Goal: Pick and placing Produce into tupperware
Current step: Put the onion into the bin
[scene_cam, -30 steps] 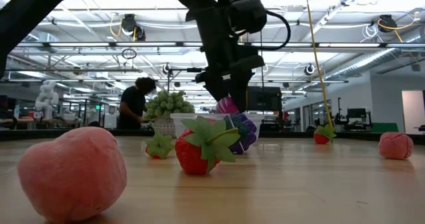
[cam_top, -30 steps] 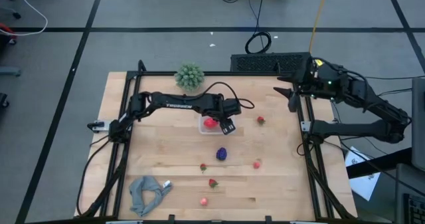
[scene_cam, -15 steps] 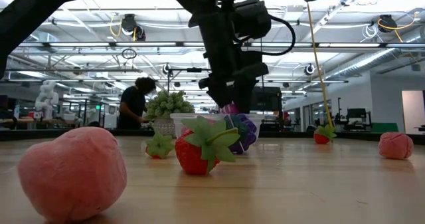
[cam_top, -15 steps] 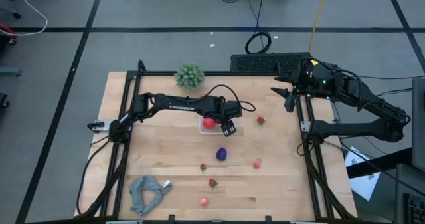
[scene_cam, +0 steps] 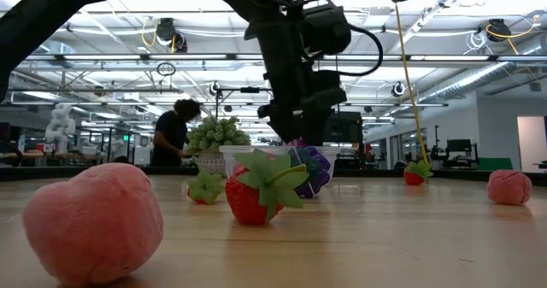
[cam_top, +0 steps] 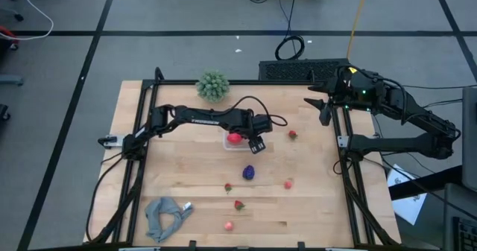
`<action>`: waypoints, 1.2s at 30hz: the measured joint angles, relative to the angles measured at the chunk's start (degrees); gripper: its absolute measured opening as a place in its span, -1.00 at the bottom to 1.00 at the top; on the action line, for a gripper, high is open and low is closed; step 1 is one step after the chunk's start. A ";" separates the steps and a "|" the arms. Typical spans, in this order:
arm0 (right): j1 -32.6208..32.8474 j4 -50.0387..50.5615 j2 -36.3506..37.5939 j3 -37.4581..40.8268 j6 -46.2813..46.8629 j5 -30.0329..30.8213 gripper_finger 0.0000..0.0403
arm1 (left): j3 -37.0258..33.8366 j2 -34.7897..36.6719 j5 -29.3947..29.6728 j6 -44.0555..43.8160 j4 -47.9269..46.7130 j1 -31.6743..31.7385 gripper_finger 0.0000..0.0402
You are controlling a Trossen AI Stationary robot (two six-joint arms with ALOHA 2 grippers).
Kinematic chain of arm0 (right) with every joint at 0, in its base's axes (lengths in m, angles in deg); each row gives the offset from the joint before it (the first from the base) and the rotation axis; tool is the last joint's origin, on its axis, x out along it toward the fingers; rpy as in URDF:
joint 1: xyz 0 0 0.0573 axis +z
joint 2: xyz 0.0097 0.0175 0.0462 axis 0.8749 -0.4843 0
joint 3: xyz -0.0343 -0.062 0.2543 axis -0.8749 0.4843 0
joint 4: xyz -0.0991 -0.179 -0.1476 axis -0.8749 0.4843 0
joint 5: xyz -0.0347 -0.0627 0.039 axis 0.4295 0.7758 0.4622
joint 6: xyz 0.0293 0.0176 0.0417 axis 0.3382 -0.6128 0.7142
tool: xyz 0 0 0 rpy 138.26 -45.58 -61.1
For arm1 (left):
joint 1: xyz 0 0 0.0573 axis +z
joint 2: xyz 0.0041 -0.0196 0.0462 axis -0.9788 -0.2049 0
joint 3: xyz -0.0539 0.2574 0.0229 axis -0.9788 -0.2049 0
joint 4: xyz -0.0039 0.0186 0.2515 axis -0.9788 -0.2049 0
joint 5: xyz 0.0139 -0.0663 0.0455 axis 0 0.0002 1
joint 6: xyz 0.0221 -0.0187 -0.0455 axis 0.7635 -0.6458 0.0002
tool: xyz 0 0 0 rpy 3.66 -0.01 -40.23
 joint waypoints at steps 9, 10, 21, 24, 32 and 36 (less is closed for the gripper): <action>-0.02 0.02 0.02 0.00 0.02 0.00 -0.04 | -0.79 0.09 0.00 0.84 0.03 -0.15 0.26; -0.01 0.02 0.00 0.00 0.02 0.00 -0.04 | -0.94 0.06 -0.02 0.97 -0.27 -0.17 0.26; -0.01 0.09 0.00 0.00 0.20 0.00 -0.04 | -0.98 0.09 -0.02 1.25 -0.54 -0.24 0.27; -0.02 0.33 0.02 0.00 0.20 0.00 -0.04 | -0.98 0.09 -0.03 1.27 -1.22 -0.24 0.33; -0.02 1.77 0.00 0.00 0.24 0.00 -0.04 | -0.98 0.09 -0.02 1.27 -2.24 -0.24 0.58; -0.02 1.75 0.00 0.00 0.24 0.00 -0.04 | -0.98 0.09 -0.02 1.25 -2.27 -0.24 0.68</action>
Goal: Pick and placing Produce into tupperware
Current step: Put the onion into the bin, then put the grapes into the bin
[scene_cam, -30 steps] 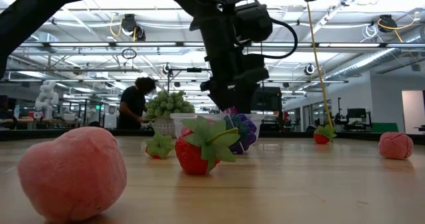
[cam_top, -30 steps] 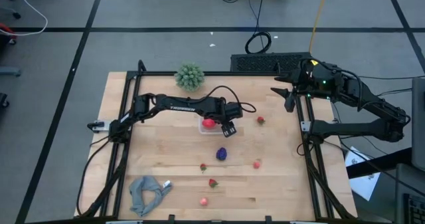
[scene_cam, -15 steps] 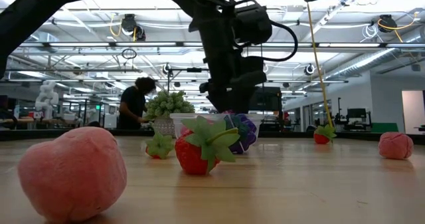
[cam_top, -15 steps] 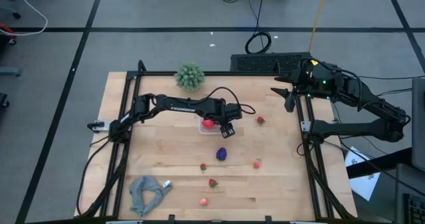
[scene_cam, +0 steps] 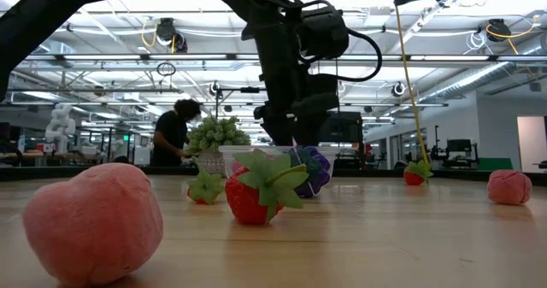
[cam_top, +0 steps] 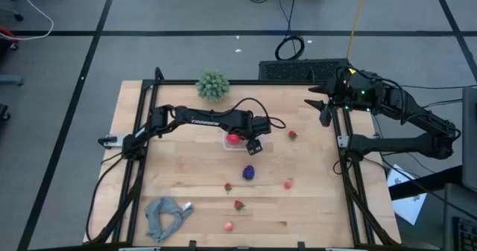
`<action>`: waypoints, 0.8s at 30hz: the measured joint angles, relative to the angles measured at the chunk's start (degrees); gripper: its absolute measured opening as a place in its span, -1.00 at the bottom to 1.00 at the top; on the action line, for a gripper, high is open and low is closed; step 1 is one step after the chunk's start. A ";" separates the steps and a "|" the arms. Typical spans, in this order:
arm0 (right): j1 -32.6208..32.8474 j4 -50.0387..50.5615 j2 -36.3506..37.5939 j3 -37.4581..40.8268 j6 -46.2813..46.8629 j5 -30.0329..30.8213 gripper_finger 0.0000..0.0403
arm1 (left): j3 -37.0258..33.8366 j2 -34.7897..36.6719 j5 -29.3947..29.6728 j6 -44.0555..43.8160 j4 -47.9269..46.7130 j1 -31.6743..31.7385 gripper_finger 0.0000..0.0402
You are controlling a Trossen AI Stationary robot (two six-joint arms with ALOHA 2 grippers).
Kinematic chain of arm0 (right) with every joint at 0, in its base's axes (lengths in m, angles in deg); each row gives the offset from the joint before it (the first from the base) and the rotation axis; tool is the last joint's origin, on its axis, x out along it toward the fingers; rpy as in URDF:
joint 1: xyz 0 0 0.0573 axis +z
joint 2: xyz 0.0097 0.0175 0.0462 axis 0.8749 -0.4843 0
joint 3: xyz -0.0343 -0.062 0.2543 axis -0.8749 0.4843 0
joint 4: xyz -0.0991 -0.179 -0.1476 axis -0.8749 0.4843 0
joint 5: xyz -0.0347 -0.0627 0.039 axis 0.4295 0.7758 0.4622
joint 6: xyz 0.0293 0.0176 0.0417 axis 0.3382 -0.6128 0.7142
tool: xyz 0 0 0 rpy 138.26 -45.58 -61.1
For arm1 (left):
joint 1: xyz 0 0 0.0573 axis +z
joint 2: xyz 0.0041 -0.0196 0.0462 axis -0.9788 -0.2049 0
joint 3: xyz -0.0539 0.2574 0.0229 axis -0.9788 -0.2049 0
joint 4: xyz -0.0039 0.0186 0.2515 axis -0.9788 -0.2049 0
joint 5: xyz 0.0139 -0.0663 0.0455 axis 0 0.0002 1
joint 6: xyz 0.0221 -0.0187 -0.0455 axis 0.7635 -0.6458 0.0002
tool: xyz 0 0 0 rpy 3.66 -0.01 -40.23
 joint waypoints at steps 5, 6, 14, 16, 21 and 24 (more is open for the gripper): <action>-0.01 0.00 0.00 0.00 0.00 0.00 -0.04 | 0.00 0.10 -0.02 0.04 -0.02 0.20 0.70; -0.01 0.00 0.00 0.00 0.00 0.00 -0.04 | 0.05 0.11 -0.01 0.22 -0.08 0.22 0.70; -0.01 -0.04 0.02 0.00 0.10 0.00 -0.04 | 6.96 0.78 0.10 3.40 -8.12 0.24 0.70; 0.01 -0.02 0.01 0.00 0.83 0.00 -0.04 | 9.55 0.85 0.88 3.89 -9.94 0.24 0.70; -0.01 1.09 0.00 0.00 1.20 0.00 -0.04 | 16.53 0.87 1.79 3.51 -19.68 0.10 0.69; -0.01 1.71 0.02 -0.01 0.89 0.00 -0.04 | 20.33 0.87 1.72 1.10 -28.36 -0.96 0.69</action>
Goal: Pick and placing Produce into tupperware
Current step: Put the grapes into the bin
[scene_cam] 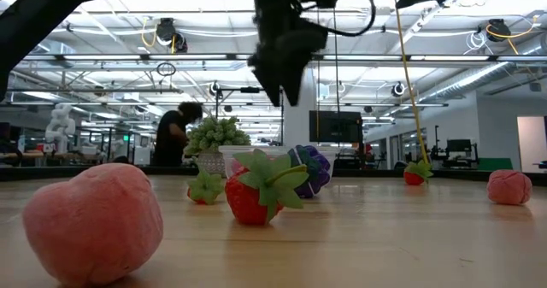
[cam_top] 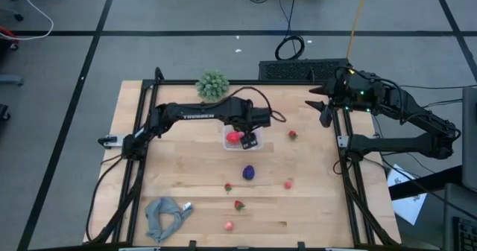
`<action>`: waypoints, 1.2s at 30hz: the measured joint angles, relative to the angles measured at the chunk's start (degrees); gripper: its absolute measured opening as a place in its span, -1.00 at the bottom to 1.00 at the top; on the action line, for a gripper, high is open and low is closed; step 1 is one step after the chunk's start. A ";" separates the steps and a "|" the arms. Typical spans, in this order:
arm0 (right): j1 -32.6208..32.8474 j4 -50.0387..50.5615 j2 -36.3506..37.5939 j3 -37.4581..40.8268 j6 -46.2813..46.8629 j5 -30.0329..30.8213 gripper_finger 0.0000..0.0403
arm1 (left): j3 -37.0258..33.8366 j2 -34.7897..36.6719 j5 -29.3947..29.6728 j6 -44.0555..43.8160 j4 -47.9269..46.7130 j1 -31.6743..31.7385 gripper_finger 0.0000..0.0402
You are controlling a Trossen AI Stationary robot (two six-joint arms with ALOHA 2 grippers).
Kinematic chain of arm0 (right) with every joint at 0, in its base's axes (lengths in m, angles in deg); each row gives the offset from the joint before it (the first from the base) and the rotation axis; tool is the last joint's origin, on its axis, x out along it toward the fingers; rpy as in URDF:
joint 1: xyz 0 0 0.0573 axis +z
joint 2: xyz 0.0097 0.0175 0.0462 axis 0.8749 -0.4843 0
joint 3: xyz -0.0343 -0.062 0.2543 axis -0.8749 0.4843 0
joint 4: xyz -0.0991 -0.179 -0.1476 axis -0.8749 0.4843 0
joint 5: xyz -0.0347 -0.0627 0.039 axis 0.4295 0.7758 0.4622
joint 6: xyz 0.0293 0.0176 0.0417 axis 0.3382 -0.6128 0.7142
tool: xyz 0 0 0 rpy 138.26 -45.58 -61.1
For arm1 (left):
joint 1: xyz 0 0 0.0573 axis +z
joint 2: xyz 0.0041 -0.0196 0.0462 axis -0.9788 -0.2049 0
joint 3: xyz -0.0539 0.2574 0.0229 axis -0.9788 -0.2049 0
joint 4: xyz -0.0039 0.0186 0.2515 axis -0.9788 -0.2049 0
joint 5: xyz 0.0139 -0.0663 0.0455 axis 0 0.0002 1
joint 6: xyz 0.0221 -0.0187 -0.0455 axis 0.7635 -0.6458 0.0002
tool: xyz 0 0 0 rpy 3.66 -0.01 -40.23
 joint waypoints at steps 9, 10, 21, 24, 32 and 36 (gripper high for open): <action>0.00 2.91 -0.02 0.01 -1.27 0.00 -0.04 | 1.99 0.86 1.52 -8.66 -12.56 -11.51 0.69; 0.02 3.30 -0.02 0.01 -1.26 0.00 -0.04 | 1.99 1.10 1.72 -8.93 -12.55 -13.22 0.69; 0.02 3.41 0.00 0.00 1.22 0.00 -0.04 | 1.93 1.25 13.43 -16.40 -10.21 -26.28 0.69; 0.02 3.41 -0.02 -0.01 2.45 0.00 -0.04 | 1.90 1.25 17.15 -16.72 -7.96 -27.03 0.69; 0.02 3.38 0.00 0.01 4.92 0.00 -0.04 | 1.88 1.25 15.98 -22.09 -4.25 -26.05 0.69; 0.02 3.38 -0.02 -0.01 4.64 0.00 -0.04 | 1.88 1.25 13.07 -23.25 -2.76 -25.04 0.69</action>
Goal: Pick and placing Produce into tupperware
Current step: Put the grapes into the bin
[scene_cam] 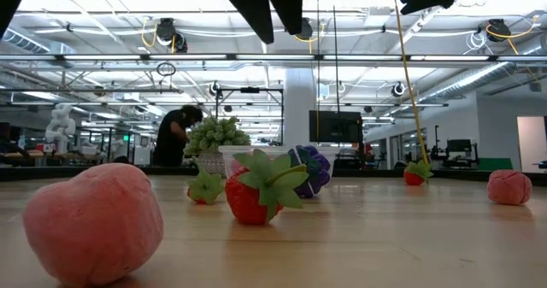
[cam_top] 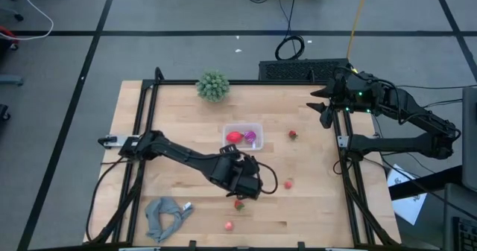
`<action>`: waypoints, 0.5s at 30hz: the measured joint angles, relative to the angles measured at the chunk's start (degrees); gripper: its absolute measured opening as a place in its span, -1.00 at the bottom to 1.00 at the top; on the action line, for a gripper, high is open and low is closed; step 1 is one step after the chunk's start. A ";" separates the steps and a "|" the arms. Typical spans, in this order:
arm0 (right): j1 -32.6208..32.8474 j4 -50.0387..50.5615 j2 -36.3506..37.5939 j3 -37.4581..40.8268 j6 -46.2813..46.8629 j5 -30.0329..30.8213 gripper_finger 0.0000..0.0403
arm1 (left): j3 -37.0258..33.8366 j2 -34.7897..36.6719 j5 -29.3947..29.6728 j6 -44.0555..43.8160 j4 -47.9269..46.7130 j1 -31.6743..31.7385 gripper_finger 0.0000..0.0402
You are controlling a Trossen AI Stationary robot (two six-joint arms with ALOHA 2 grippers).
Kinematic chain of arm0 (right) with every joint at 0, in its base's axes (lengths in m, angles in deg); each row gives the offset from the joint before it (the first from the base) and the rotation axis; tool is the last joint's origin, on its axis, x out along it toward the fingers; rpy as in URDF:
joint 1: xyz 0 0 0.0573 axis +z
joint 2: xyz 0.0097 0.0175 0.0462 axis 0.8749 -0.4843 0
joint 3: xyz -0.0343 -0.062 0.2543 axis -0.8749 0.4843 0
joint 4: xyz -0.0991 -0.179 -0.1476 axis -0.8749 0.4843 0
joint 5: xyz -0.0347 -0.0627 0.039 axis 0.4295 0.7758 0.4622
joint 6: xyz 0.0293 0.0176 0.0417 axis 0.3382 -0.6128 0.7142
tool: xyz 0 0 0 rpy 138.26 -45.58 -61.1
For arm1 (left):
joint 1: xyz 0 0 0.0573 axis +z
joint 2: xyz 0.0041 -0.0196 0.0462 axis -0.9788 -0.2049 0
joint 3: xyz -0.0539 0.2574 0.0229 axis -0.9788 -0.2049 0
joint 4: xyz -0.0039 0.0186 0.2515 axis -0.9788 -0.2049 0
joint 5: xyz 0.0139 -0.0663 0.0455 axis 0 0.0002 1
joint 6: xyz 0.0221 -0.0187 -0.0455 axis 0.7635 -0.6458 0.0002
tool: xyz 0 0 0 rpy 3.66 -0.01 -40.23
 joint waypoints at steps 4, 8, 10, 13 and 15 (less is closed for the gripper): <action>0.00 0.00 0.02 0.00 -0.99 0.00 -0.04 | 0.00 0.00 -4.82 -3.72 1.93 2.20 0.69; 0.00 0.07 0.03 0.01 -1.19 0.00 -0.04 | 0.00 -0.02 -9.45 -8.58 4.38 4.78 0.69; 0.00 0.88 0.09 0.02 -1.24 0.00 -0.04 | 0.00 -0.02 -10.74 -10.50 5.67 5.66 0.69; 0.00 3.16 0.11 0.00 -1.40 0.00 -0.04 | 0.00 -0.02 -10.67 -11.58 6.68 6.32 0.69; 0.00 5.46 0.11 0.00 -1.20 0.00 -0.04 | -0.04 -0.02 -10.37 -13.85 6.46 6.62 0.69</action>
